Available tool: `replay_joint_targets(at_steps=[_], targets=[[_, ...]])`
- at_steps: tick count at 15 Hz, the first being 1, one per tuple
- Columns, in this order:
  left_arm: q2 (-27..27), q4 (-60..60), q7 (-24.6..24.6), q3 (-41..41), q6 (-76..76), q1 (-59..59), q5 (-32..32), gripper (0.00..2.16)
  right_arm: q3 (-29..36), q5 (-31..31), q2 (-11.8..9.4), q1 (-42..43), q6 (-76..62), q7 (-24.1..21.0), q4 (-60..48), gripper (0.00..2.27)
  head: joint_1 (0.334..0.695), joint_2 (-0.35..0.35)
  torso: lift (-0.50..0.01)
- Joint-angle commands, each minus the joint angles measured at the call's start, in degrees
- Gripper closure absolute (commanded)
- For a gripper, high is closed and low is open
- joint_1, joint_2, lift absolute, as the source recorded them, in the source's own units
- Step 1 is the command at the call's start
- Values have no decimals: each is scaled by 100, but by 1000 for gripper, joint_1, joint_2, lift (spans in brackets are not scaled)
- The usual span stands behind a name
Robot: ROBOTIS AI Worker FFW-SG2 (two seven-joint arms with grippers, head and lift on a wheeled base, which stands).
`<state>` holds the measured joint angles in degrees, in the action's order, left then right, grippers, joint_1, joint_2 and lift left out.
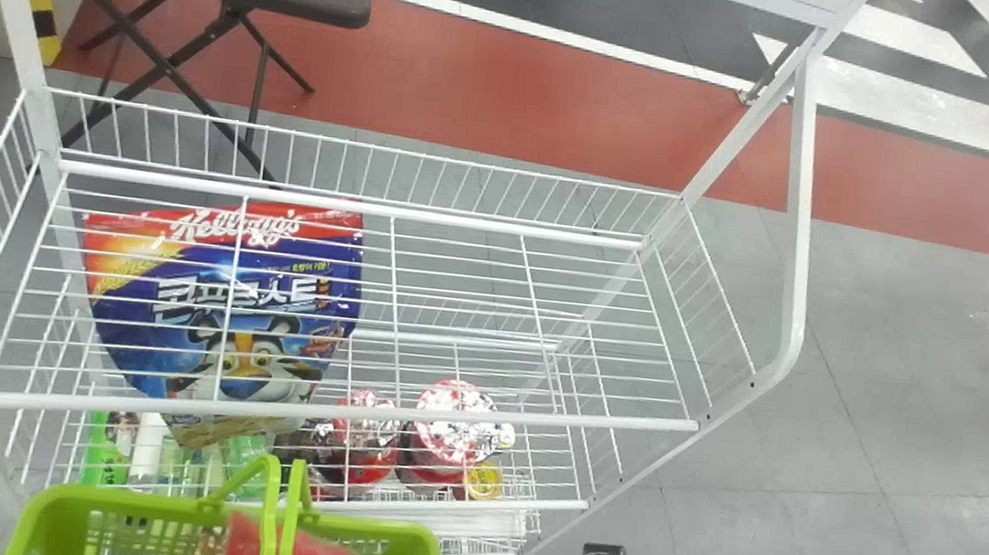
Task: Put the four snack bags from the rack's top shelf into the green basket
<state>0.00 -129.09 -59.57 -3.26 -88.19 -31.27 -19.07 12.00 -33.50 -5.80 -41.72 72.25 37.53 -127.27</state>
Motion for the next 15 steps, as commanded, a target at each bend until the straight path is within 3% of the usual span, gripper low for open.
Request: replay_joint_targets(at_steps=[1,4,6,7,8,9,13,15], targets=[[15,-28,-2,1,-1,-28,0,2145,-31,318,-44,50,31,-211,80,2165,695,-350,0],[15,-20,-2,1,16,-19,0,2145,30,661,-194,67,-39,-782,53,2162,695,-350,0],[15,-20,6,10,-1,-19,0,2145,118,687,-194,67,-4,-844,18,2132,695,-350,0],[15,-20,15,19,-1,-19,0,2145,136,678,-194,50,-75,-844,-52,1831,695,-350,0],[15,-20,24,19,16,-19,0,2145,144,678,-185,6,-215,-844,-149,839,695,-350,0],[15,-20,24,19,-1,-19,0,2145,144,678,-185,-38,-426,-835,-237,-1,695,-350,0],[15,-20,33,-17,16,-19,0,2145,241,687,-150,-56,-496,-844,-597,53,695,-350,0],[15,-11,50,-17,16,-19,0,2145,232,845,-132,-144,-1252,-782,-826,56,695,-350,0]])
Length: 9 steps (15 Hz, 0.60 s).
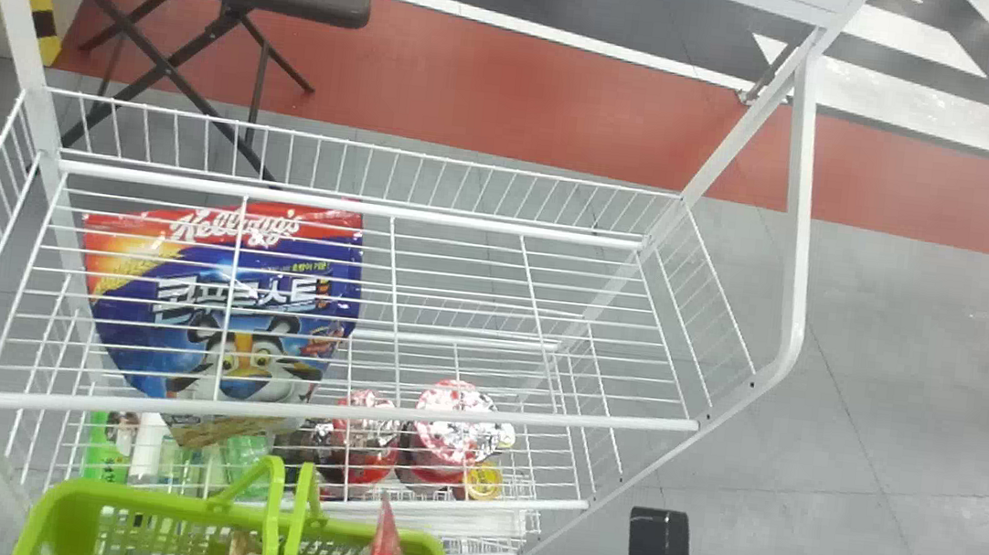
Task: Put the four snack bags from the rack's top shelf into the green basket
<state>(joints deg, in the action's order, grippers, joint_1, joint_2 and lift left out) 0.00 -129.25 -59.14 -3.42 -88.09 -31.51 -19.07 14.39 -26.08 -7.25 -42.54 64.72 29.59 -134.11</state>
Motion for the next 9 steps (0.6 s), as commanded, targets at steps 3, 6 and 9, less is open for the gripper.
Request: replay_joint_targets(at_steps=[3,6,9], targets=[[15,40,25,25,6,5,0,2145,-490,938,49,-316,-3066,-384,-431,56,695,-350,0],[15,49,16,17,6,-13,0,2145,-877,1237,93,-501,-4964,-1025,-537,56,695,-350,0],[15,101,-10,-10,59,-39,-27,2145,-1290,1747,119,-791,-6265,-1526,-581,60,695,-350,0]])
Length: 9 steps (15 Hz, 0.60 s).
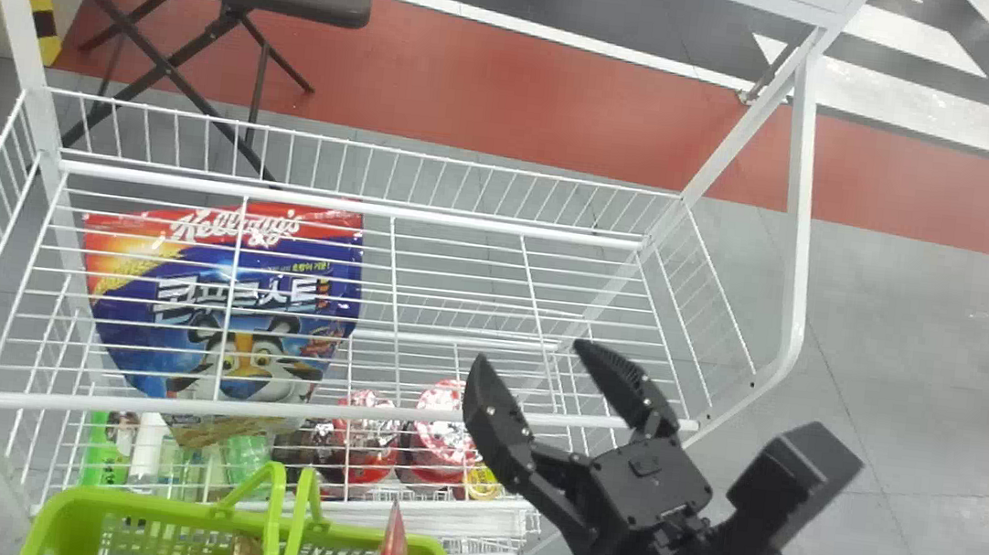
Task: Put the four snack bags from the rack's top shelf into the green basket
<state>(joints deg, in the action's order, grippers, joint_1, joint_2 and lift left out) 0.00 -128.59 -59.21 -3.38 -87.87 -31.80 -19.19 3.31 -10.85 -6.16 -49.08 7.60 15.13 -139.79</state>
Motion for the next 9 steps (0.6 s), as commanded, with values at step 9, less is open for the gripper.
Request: replay_joint_targets(at_steps=[9], targets=[[15,159,-90,-58,248,-2,-103,2145,-129,330,211,-401,-992,-458,13,63,695,-350,0]])
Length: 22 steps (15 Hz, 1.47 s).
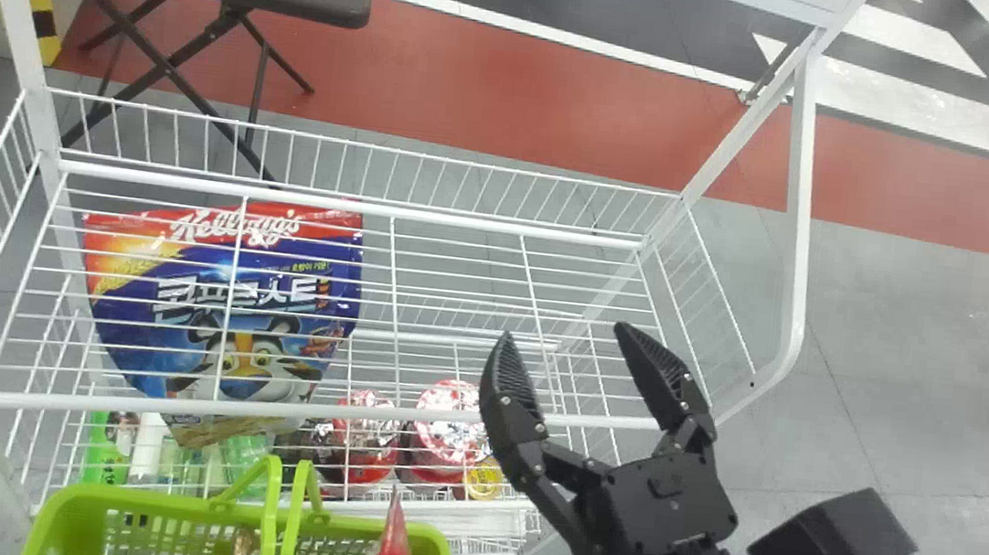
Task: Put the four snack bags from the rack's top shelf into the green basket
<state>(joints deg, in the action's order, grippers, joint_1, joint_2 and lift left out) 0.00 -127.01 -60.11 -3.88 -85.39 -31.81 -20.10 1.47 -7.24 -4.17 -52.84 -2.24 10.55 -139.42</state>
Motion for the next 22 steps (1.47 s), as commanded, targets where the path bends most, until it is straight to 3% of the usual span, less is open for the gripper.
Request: replay_joint_targets(at_steps=[1,22], targets=[[15,1,-1,-8,0,-1,-11,2145,55,-41,22,-24,-8,-1,-24,63,695,-350,0],[15,-52,-80,-113,0,-53,-73,2145,64,-50,39,-59,-219,-1,-24,63,695,-350,0]])
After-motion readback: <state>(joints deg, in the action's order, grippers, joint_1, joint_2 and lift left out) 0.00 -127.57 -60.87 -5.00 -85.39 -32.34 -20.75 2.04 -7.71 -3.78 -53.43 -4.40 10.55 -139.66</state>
